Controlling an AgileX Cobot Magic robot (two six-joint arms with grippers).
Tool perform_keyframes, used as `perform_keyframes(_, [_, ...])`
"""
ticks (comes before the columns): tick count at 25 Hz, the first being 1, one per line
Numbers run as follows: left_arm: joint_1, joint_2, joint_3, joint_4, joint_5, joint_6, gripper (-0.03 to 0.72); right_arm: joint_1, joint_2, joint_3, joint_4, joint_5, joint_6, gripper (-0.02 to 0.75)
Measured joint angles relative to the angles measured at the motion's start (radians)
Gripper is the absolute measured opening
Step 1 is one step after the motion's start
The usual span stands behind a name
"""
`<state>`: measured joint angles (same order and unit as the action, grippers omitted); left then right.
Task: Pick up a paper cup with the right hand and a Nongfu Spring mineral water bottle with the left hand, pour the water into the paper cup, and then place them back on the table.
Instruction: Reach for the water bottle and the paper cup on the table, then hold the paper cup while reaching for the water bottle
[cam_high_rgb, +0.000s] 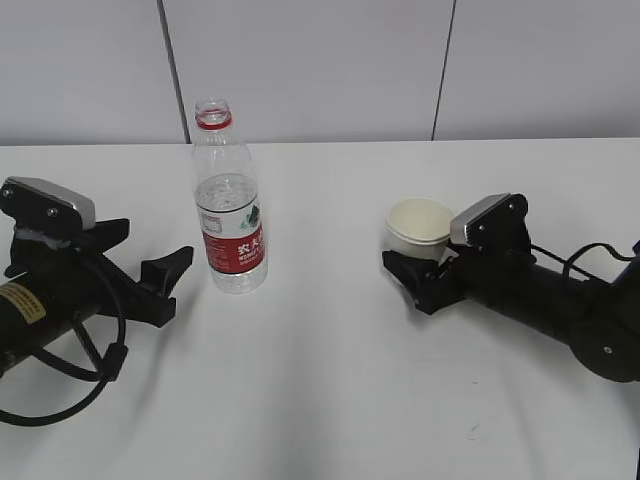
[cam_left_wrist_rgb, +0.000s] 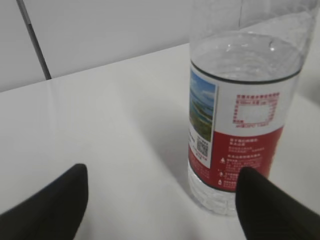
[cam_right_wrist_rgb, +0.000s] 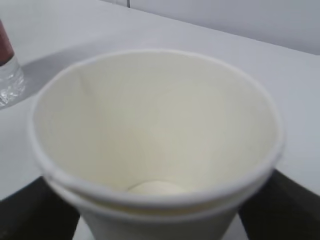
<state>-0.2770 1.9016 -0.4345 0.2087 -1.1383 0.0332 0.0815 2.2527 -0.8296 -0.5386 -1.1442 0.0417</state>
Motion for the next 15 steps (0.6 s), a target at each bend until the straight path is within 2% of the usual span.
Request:
perform_keyframes(4, [0.0,0.0,0.0,0.0,0.0,0.0,0.555,0.02,0.001,-0.002,0.0,0.0,0.0,0.644])
perform_keyframes(9, [0.0,0.0,0.0,0.001,0.0,0.0,0.555,0.023,0.001,-0.002,0.002,0.0,0.0,0.559])
perform_keyframes(15, [0.0,0.0,-0.037,0.063,0.002,-0.001,0.555,0.023,0.001,-0.002,0.002,0.0,0.002,0.542])
